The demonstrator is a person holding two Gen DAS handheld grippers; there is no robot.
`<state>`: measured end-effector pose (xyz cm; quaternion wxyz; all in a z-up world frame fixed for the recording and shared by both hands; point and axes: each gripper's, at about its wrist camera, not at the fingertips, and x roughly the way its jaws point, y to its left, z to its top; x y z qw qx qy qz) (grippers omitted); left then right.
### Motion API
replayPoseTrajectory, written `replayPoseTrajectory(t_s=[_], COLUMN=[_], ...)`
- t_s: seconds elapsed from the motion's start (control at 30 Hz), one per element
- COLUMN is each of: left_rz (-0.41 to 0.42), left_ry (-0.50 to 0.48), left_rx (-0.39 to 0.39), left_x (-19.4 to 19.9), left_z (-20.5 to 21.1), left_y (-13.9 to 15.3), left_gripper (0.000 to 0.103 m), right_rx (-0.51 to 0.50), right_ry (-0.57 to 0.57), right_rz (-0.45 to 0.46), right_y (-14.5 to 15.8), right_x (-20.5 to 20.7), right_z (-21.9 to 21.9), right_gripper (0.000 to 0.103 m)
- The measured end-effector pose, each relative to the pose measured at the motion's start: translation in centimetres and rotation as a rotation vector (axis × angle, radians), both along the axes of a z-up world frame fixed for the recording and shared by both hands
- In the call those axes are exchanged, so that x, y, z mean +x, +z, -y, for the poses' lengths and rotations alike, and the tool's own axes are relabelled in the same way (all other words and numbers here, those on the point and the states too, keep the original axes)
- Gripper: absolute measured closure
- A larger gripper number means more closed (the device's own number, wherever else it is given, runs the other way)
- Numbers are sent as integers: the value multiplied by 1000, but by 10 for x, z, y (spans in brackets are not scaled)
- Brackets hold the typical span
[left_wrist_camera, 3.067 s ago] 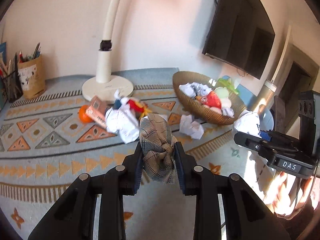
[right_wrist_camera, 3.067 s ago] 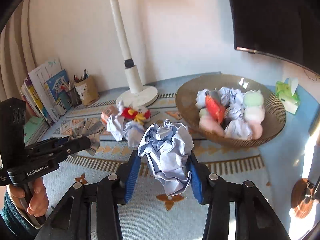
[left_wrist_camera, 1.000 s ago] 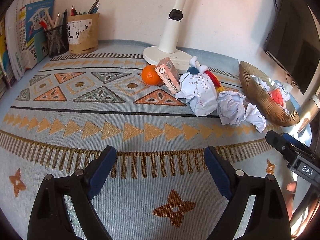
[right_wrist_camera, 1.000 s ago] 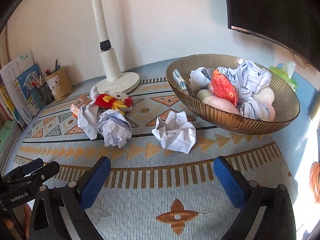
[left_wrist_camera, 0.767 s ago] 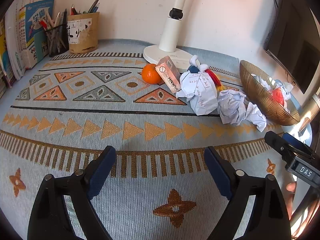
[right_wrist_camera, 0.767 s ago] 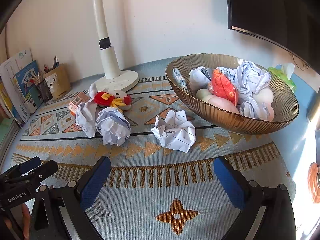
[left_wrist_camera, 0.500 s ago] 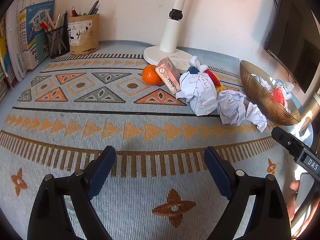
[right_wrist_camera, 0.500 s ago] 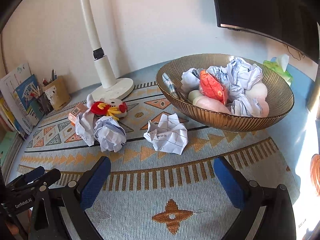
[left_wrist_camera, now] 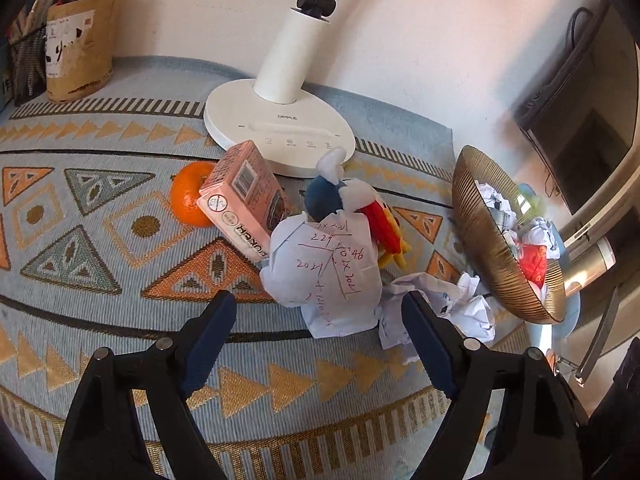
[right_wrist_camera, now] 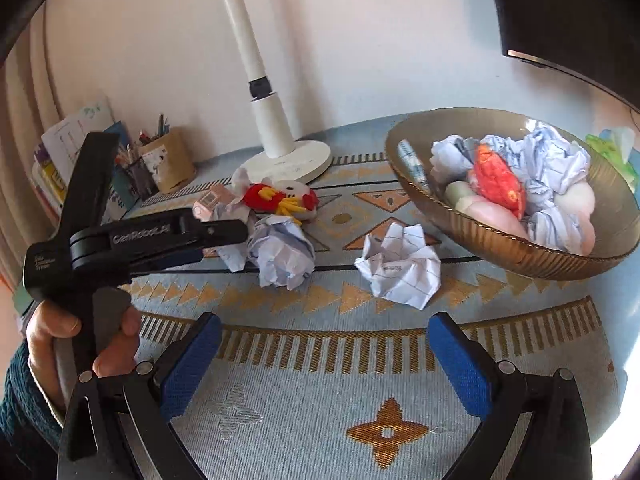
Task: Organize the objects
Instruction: 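Grasp the written paper bundle with the left tool while the right tool grasps a paper ball, then carry the paper bundle and paper ball over the glass bowl and open both tools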
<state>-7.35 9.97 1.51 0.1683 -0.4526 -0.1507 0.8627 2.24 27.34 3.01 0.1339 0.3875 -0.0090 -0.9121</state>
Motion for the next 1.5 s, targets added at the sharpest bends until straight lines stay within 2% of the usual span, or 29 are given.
replayPoseTrajectory(t_s=[0.1, 0.23, 0.33, 0.37, 0.43, 0.5, 0.57, 0.6, 0.63, 0.67, 0.73, 0.83, 0.93, 1.0, 1.07, 1.13, 1.27, 1.37, 1.4, 1.43, 1.5], left_rz=[7, 17, -9, -16, -23, -19, -15, -14, -15, -15, -20, -30, -59, -71, -89, -103, -100, -118, -136, -152, -137], left_ry=[0, 17, 12, 10, 9, 12, 17, 19, 22, 22, 20, 5, -17, -34, -38, -19, 11, 23, 21, 15, 9], left_rx=[21, 49, 36, 28, 33, 47, 66, 70, 72, 71, 49, 29, 27, 17, -2, -63, -130, -145, -139, -133, -130], left_x=[-8, -15, -12, -11, -11, -11, -12, -12, -12, -11, -9, 5, 36, 60, 83, 102, 117, 122, 124, 125, 124], left_z=[-5, -3, -2, -2, 2, 6, 9, 10, 11, 11, 9, 9, 13, 16, 19, 22, 27, 30, 30, 31, 31], left_y=[-1, -6, -7, -8, -9, -10, -10, -10, -10, -9, -7, 2, 16, 21, 23, 21, 6, 3, 6, 6, 4], left_gripper=[21, 28, 36, 45, 50, 56, 57, 57, 57, 57, 57, 58, 58, 58, 58, 58, 58, 58, 58, 58, 57], right_rx=[131, 175, 188, 198, 211, 226, 209, 201, 192, 191, 180, 106, 57, -11, -77, -116, -114, -147, -160, -166, -166], right_ry=[67, 126, 151, 148, 134, 152, 154, 148, 154, 155, 150, 160, 167, 172, 172, 159, 115, 110, 107, 96, 90], right_rz=[18, 72, 98, 97, 91, 52, 38, 34, 44, 55, 43, 31, 32, 62, 105, 141, 203, 222, 220, 209, 201], right_y=[3, 4, 0, -3, -10, -11, -11, -12, -15, -17, -13, 1, 13, 14, 8, -1, -19, -20, -19, -17, -16], right_x=[-9, -34, -60, -68, -81, -85, -88, -88, -90, -90, -84, -61, -28, -9, 4, 13, 19, 25, 28, 31, 34], right_z=[20, 33, 36, 36, 36, 42, 44, 44, 45, 45, 42, 31, 17, 5, -7, -12, -13, -16, -17, -18, -19], right_gripper=[0, 2, 4, 4, 14, 19, 28, 36, 53, 59, 60, 60, 60, 60, 60, 60, 60, 51, 40, 34, 33])
